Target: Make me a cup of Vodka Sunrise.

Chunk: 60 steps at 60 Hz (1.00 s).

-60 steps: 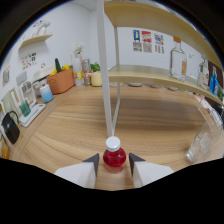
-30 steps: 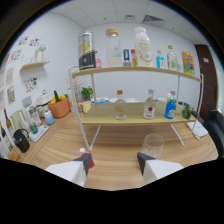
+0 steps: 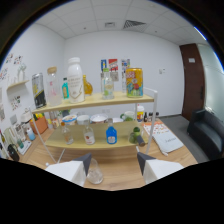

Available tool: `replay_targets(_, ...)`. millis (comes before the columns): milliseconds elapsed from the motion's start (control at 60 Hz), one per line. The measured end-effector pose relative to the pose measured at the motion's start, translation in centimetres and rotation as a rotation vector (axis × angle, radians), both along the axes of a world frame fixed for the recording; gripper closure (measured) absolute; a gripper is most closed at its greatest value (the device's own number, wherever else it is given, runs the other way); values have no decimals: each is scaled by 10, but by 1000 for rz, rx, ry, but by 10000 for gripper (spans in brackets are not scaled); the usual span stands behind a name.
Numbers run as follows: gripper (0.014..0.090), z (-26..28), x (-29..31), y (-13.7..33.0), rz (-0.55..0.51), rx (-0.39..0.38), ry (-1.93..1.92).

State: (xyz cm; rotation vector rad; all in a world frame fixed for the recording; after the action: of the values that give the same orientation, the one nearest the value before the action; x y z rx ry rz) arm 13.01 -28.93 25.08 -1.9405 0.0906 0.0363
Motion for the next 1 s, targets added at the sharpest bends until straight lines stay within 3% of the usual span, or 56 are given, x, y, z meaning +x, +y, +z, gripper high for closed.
replay_targets(233, 187, 106, 67, 90, -33, 159, -14)
replay_targets(450, 200, 138, 88, 157, -5, 221, -45)
replay_targets(600, 339, 133, 86, 182, 45, 205, -42)
replay_targets(717, 508, 136, 82, 187, 61, 223, -41)
replay_targets(1000, 533, 137, 81, 183, 58, 216, -56)
